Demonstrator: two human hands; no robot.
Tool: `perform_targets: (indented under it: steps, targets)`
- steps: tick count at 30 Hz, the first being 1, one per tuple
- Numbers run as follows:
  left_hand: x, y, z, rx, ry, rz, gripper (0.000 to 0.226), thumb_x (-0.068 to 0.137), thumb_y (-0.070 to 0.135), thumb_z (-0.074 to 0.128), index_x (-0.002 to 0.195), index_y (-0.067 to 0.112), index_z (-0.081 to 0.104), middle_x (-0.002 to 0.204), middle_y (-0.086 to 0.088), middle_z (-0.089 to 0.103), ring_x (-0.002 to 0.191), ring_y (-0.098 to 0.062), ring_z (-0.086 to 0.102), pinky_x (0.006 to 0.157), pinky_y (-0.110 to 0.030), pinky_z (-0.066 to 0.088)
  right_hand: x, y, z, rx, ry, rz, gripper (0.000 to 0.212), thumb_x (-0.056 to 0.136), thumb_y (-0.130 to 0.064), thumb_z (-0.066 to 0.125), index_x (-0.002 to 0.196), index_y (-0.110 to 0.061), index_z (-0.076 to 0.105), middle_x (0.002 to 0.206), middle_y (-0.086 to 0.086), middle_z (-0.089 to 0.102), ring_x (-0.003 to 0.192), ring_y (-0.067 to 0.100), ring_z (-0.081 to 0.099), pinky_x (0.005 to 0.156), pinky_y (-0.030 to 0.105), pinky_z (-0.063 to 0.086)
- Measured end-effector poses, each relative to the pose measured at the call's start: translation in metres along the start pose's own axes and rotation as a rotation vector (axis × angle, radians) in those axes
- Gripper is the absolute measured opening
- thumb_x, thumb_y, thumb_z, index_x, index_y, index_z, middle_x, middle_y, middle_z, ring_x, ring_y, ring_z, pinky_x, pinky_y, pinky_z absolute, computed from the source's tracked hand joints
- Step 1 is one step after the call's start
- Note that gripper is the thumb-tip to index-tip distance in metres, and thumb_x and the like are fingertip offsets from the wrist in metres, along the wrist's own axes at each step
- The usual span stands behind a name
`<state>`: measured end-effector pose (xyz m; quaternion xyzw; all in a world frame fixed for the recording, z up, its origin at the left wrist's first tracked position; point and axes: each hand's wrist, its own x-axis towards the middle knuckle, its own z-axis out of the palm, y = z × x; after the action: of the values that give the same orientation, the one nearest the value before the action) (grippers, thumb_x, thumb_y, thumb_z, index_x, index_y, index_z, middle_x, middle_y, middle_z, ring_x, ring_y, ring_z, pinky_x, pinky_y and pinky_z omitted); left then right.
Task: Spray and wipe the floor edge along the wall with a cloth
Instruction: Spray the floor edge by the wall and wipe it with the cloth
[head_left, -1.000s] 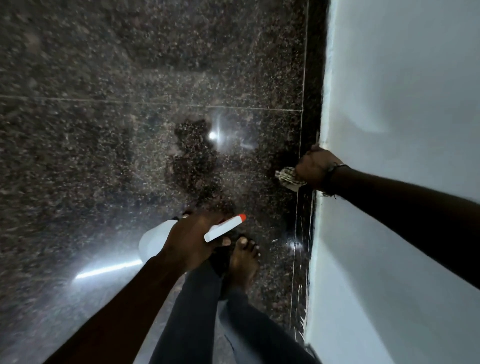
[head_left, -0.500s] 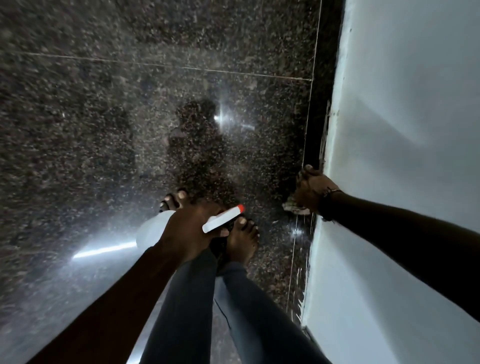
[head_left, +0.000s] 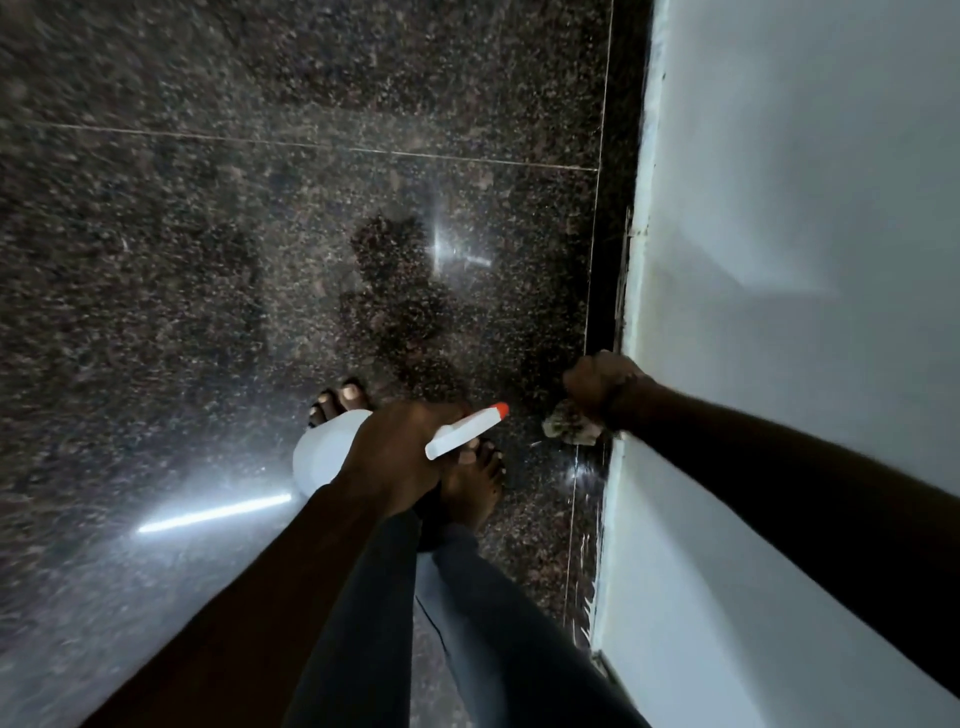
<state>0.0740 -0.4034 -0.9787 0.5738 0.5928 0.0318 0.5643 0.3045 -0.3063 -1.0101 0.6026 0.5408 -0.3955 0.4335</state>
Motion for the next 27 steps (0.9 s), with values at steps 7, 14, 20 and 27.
perform_targets:
  steps: [7,14,20,27]
  targets:
    - [-0.014,0.018,0.004,0.043,-0.009,0.013,0.018,0.075,0.031,0.065,0.088,0.018,0.067,0.078,-0.009,0.071,0.073,-0.030,0.065,0.057,-0.036,0.041,0.016,-0.026,-0.069,-0.224,0.137,-0.226,0.028,0.076,-0.012,0.072,0.098,0.005,0.069,0.106,0.026,0.068,0.103,0.037,0.066,0.080,0.036,0.053]
    - [-0.030,0.024,0.011,0.062,0.011,0.003,0.023,0.075,0.035,0.060,0.087,0.017,0.065,0.082,-0.003,0.070,0.080,-0.025,0.065,0.053,-0.022,0.031,-0.001,-0.007,-0.057,-0.509,0.182,-0.283,0.032,0.075,-0.008,0.067,0.104,0.004,0.065,0.110,0.026,0.067,0.104,0.038,0.065,0.082,0.037,0.054]
    - [-0.038,0.012,0.030,0.034,-0.007,0.010,0.047,0.086,0.042,0.060,0.130,0.030,0.052,0.120,0.005,0.066,0.108,-0.013,0.060,0.068,0.000,0.026,0.013,0.020,0.015,-0.796,0.313,-0.338,0.042,0.047,-0.044,0.087,0.070,-0.010,0.077,0.077,0.008,0.076,0.081,0.021,0.074,0.077,0.029,0.058]
    - [-0.054,-0.011,0.052,-0.108,-0.038,-0.019,0.013,0.079,0.031,0.073,0.090,0.028,0.067,0.078,0.010,0.067,0.078,-0.002,0.059,0.056,-0.007,0.035,0.015,0.027,0.074,-0.896,0.275,-0.437,0.017,0.053,-0.019,0.087,0.060,-0.013,0.073,0.056,0.007,0.069,0.060,0.029,0.071,0.084,0.052,0.054]
